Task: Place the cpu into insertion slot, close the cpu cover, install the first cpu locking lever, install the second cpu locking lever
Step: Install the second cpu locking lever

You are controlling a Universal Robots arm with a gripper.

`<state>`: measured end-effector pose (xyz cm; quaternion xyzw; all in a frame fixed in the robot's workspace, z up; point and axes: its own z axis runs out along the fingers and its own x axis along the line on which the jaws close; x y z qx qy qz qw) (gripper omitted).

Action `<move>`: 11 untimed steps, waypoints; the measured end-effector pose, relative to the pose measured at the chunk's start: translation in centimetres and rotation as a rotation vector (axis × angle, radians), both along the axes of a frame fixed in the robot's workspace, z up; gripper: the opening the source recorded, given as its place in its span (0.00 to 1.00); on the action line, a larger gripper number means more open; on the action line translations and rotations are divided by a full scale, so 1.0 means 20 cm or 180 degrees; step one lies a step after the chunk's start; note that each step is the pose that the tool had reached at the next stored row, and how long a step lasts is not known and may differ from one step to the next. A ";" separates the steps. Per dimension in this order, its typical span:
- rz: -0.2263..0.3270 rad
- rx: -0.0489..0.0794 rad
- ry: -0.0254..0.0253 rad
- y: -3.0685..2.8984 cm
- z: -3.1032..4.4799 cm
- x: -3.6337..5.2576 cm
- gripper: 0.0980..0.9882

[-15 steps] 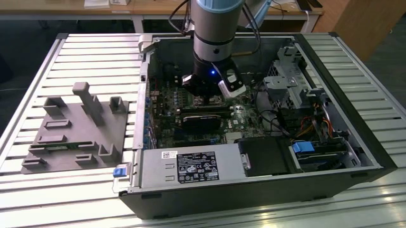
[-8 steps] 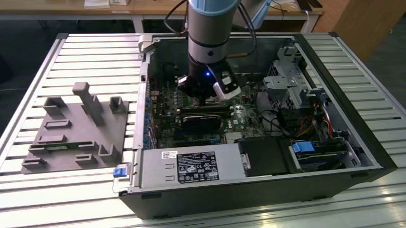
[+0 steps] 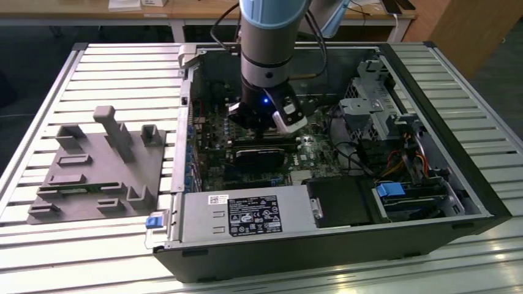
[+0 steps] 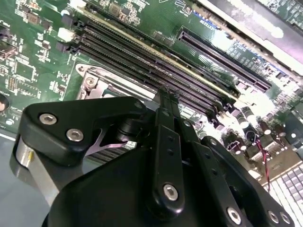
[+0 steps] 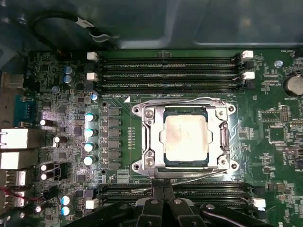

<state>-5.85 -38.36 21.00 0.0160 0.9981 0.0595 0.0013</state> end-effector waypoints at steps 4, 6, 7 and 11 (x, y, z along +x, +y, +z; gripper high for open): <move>-0.0001 0.0030 0.0000 -0.002 -0.022 -0.003 0.01; 0.0000 0.0083 0.0000 -0.011 -0.025 -0.007 0.01; 0.0000 0.0115 0.0000 -0.018 -0.025 -0.010 0.01; 0.0006 0.0178 0.0000 -0.042 -0.026 -0.027 0.01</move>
